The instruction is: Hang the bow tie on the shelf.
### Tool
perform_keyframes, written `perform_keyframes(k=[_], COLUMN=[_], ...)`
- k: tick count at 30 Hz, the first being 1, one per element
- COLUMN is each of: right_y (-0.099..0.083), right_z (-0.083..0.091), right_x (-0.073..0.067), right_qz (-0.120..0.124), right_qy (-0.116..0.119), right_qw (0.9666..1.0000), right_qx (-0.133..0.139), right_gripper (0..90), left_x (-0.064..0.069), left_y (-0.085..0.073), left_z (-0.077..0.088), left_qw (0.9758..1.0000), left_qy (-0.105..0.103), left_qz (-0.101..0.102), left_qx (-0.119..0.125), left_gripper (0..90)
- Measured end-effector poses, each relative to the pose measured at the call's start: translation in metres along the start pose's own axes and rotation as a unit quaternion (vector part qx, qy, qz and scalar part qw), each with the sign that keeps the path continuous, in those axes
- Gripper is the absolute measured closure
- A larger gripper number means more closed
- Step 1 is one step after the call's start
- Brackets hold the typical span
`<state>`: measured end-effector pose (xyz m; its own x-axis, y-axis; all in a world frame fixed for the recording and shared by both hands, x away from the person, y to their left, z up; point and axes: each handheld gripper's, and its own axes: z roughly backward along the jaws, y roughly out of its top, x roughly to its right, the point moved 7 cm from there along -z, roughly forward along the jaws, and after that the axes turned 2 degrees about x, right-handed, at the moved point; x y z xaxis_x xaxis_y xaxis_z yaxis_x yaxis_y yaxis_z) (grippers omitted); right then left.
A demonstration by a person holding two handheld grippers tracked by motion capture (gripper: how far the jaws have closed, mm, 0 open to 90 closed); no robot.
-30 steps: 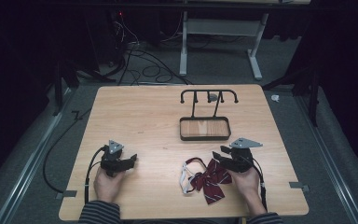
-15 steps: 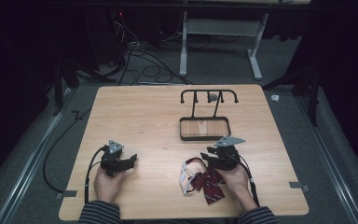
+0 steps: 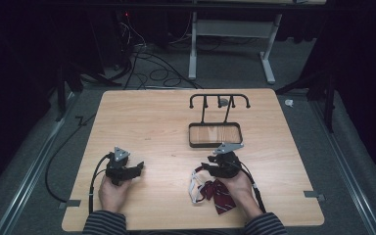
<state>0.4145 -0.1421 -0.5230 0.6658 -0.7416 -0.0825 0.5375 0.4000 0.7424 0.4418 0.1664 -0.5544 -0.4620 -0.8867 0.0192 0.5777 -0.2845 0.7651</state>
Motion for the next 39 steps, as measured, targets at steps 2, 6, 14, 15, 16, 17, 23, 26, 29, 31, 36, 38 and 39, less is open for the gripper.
perform_keyframes(k=[2,6,14,15,16,17,23,26,29,31,36,38,39], right_y=[0.0,0.0,-0.005,-0.005,-0.006,-0.007,-0.009,-0.008,-0.004,-0.003,-0.003,-0.002,-0.001], right_z=[-0.003,-0.009,-0.02,-0.021,-0.021,-0.023,-0.023,-0.021,-0.013,-0.012,-0.005,0.0,0.004], right_x=[-0.002,-0.004,-0.005,-0.004,-0.003,-0.003,-0.002,0.0,0.002,0.002,0.004,0.005,0.005], right_qz=[0.001,0.005,0.01,0.011,0.011,0.015,0.023,0.02,0.007,0.002,-0.002,0.002,0.004], right_qy=[0.004,0.008,0.012,0.012,0.013,0.017,0.017,0.015,0.013,0.014,0.01,0.005,0.002], right_qw=[1.0,0.9999,0.9994,0.9993,0.9992,0.9989,0.9984,0.9989,0.9997,0.9998,0.9999,1.0,1.0], right_qx=[-0.004,-0.011,-0.032,-0.034,-0.037,-0.041,-0.05,-0.04,-0.021,-0.017,-0.009,-0.004,0.004], right_gripper=[61.4,61.9,68.4,70.6,72.6,78.1,89.7,90.0,90.0,90.0,90.0,90.0,90.0], left_x=[0.0,0.0,0.0,0.0,0.0,0.0,0.0,0.0,0.0,0.0,0.0,0.0,0.0], left_y=[0.0,0.0,0.0,0.0,0.0,0.0,0.0,0.0,0.0,0.0,0.0,0.0,0.0], left_z=[0.0,0.0,0.0,0.0,0.0,0.0,0.0,0.0,0.0,0.0,0.0,0.0,0.0], left_qw=[1.0,1.0,1.0,1.0,1.0,1.0,1.0,1.0,1.0,1.0,1.0,1.0,1.0], left_qy=[0.0,0.0,0.0,0.0,0.0,0.0,0.0,0.0,0.0,0.0,0.0,0.0,0.0], left_qz=[0.0,0.0,0.0,0.0,0.0,0.0,0.0,0.0,0.0,0.0,0.0,0.0,0.0], left_qx=[0.0,0.0,0.0,0.0,0.0,0.0,0.0,0.0,0.0,0.0,0.0,0.0,0.0], left_gripper=[29.9,29.9,29.9,29.9,29.9,29.9,29.9,29.9,29.9,29.9,29.9,29.9,29.9])
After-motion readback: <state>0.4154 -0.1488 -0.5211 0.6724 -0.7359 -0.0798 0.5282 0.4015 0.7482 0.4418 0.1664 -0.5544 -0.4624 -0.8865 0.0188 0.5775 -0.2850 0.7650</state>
